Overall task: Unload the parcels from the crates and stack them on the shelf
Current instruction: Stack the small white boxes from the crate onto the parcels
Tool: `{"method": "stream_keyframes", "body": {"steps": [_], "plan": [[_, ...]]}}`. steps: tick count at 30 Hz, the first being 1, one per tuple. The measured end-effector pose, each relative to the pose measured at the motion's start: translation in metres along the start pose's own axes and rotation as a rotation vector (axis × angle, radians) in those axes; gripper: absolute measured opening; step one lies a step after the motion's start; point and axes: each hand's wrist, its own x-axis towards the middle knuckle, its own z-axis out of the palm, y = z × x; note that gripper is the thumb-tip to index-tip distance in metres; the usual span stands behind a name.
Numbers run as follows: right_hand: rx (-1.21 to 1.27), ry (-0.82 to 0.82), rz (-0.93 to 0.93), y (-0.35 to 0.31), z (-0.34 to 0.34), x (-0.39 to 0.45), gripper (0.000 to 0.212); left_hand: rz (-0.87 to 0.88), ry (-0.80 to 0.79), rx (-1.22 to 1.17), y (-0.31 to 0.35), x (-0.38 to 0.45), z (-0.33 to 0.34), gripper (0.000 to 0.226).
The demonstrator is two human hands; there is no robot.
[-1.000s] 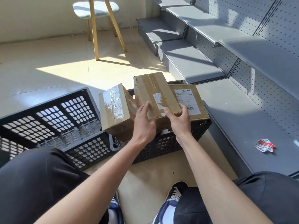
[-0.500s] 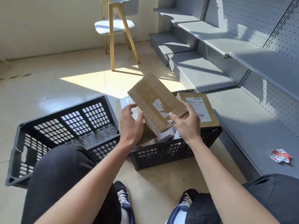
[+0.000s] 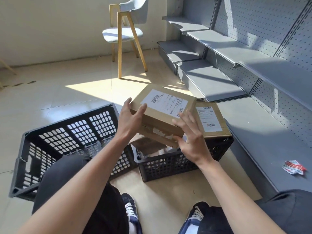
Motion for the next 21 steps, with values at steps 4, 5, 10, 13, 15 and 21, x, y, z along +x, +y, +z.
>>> {"method": "stream_keyframes", "body": {"steps": [4, 5, 10, 13, 15, 21], "plan": [[-0.054, -0.041, -0.034, 0.008, 0.0, -0.003, 0.059, -0.02, 0.028, 0.053, -0.009, 0.003, 0.001, 0.075], [-0.077, -0.035, -0.022, 0.011, 0.0, -0.002, 0.06, -0.013, 0.039, 0.053, -0.011, 0.003, 0.002, 0.073], [-0.251, 0.074, 0.13, 0.012, 0.003, 0.007, 0.058, 0.034, 0.083, 0.018, -0.013, -0.009, 0.008, 0.06], [-0.342, 0.058, 0.25, 0.009, 0.01, 0.012, 0.061, 0.055, 0.097, -0.058, -0.013, -0.02, 0.012, 0.044], [-0.332, -0.003, 0.314, 0.003, 0.016, 0.013, 0.065, 0.056, 0.111, -0.112, -0.015, -0.027, 0.015, 0.039], [-0.203, -0.032, 0.372, -0.026, 0.026, 0.02, 0.07, 0.095, 0.125, -0.04, -0.026, -0.049, 0.026, 0.058]]}}
